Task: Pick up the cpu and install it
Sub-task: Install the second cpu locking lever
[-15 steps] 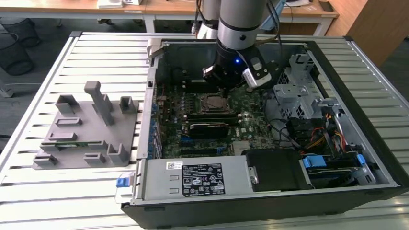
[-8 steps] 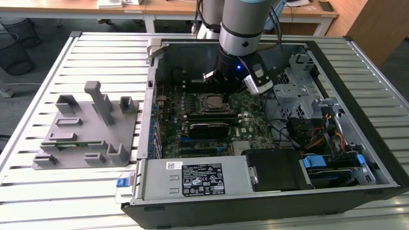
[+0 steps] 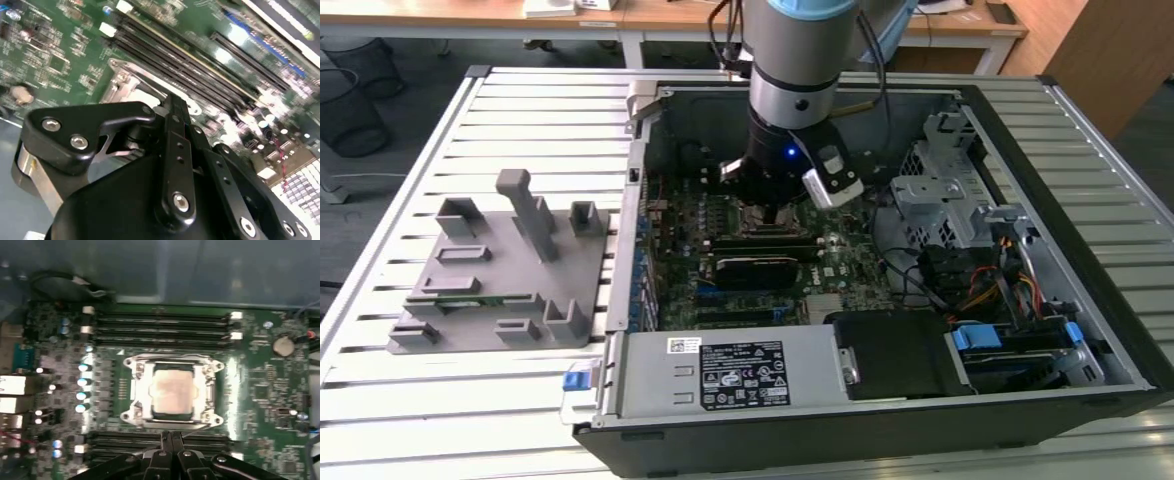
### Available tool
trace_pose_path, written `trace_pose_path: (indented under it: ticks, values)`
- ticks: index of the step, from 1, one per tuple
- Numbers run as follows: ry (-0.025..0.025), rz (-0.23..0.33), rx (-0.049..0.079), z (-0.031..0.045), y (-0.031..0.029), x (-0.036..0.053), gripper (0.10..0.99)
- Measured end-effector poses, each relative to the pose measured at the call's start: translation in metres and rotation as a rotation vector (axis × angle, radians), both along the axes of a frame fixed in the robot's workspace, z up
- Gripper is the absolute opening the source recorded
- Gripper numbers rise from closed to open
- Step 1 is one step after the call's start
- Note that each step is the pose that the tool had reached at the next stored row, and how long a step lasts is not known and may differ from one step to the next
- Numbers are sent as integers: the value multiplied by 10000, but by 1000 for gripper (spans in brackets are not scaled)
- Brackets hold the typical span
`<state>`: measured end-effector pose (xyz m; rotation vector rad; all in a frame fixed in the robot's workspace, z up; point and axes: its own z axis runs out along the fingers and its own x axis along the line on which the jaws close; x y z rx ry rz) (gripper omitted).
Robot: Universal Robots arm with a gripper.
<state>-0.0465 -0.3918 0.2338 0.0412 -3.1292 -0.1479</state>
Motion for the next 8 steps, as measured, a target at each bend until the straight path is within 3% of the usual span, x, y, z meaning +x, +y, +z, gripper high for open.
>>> trace_pose_path:
  ticks: [4,8]
  values:
    - [0,-1,0,-11,0,-128,106]
    - [1,-1,28,-41,-24,-139,106]
